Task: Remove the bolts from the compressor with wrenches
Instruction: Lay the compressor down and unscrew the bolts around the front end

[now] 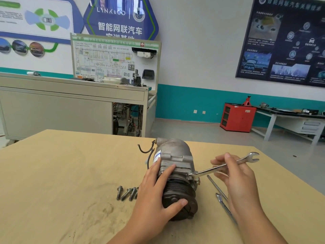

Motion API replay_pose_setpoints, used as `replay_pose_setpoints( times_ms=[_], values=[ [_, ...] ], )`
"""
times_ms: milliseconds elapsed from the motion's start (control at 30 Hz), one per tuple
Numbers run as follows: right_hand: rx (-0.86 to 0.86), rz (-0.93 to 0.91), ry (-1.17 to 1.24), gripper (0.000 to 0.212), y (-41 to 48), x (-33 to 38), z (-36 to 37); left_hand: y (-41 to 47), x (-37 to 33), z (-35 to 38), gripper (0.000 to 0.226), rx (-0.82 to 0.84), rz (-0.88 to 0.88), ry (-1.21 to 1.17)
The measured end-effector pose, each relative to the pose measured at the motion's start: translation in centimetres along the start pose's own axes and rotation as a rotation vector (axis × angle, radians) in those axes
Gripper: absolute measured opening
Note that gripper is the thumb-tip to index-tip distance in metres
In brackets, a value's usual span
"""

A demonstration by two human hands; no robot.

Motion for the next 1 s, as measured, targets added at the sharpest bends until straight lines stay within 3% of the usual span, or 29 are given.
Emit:
replay_pose_setpoints(
  times_ms=[167, 333, 533, 733, 833, 933, 1000],
  values=[
    [0.129, 0.115, 0.406, 0.025, 0.0, 0.5, 1.4, -0.1, 0.1, 0.0, 0.072, 0.002, 0.007, -0.002],
    [0.167, 0.185, 0.604, 0.016, 0.2, 0.3, 1.9, -0.1, 0.1, 0.0, 0.073, 0.010, 0.010, -0.001],
    [0.020, 0.258, 0.756, 0.040, 0.3, -0.3, 1.9, -0.1, 0.0, -0.1, 0.073, 0.002, -0.014, 0.005],
    [0.001, 0.121, 0.570, 0.040, 0.0, 0.5, 2.8, -0.2, -0.3, -0.3, 0.074, -0.003, -0.014, 0.010],
    [0.117, -0.046, 0.437, 0.035, -1.2, 1.5, 3.8, 0.0, -0.3, -0.1, 0.074, -0.006, 0.000, 0.026],
    [0.357, -0.438, -0.086, 0.032, -4.2, 2.3, 7.2, 0.1, -0.8, 0.1, 0.075, -0.012, 0.040, -0.004],
    [0.608, -0.636, -0.447, 0.027, -6.5, 1.5, 9.5, -0.1, -0.1, 0.3, 0.071, 0.005, -0.043, -0.020]
  ],
)
Point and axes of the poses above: each hand's wrist, its own y-axis towards the middle knuckle, its own z-axis out of the palm, x = y × z, the point moved 4 cm from there along y, towards the middle knuckle, and after that the axes turned 8 degrees about -x, right-handed, at the moved point
